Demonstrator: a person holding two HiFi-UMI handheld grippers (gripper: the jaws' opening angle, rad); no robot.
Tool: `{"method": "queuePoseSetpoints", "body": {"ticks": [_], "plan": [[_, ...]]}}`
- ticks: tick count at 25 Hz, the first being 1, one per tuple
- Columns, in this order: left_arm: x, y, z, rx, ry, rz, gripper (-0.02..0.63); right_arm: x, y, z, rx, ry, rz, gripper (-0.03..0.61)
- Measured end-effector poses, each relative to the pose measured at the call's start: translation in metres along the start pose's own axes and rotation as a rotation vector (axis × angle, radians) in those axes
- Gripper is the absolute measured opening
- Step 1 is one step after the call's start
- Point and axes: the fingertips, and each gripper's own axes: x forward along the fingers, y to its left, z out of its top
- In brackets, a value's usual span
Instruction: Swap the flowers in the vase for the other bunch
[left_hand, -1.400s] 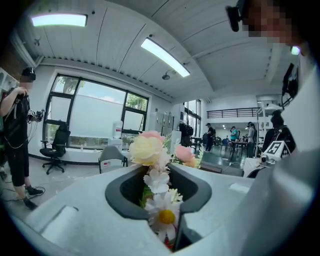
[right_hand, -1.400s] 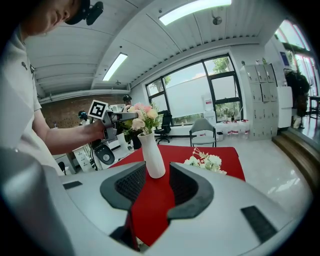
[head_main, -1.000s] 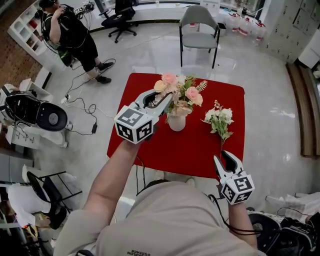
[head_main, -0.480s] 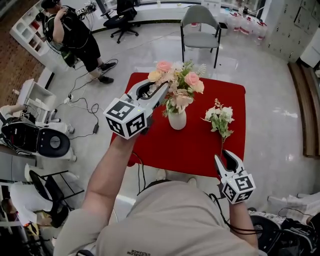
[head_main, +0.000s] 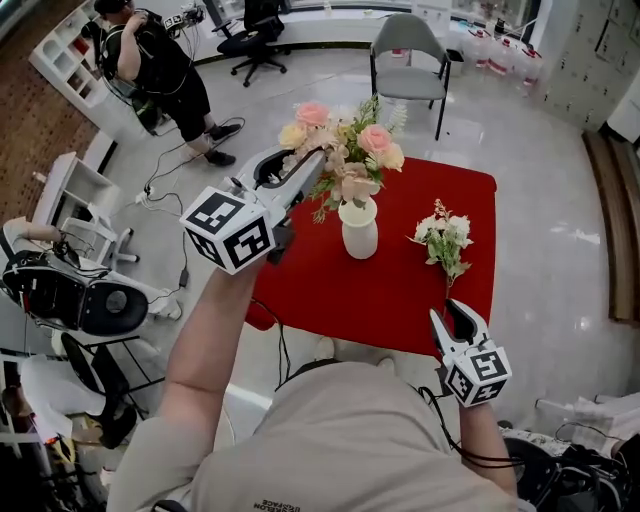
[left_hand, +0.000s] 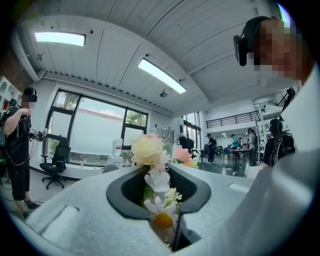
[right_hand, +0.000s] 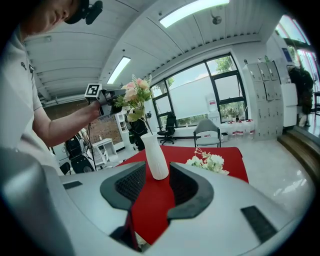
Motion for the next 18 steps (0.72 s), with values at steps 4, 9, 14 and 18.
{"method": "queuePoseSetpoints", "body": {"ticks": [4, 9, 14, 18], "plan": [[-0.004, -0.007, 0.013, 0.008, -0.018, -0.001, 0.097, 0.001, -0.007, -0.004, -0.005, -0.004, 0.018, 0.153], [-0.034, -0.003, 0.042, 0.019, -0.065, 0.019, 0.097, 0.006, 0.002, -0.006, -0.014, 0.003, 0.042, 0.153], [-0.069, 0.0, 0.071, 0.032, -0.092, 0.05, 0.097, 0.008, 0.014, -0.005, -0.025, 0.011, 0.071, 0.153], [-0.1, 0.011, 0.079, 0.042, -0.08, 0.086, 0.097, 0.011, 0.024, -0.002, -0.038, 0.012, 0.088, 0.153]]}}
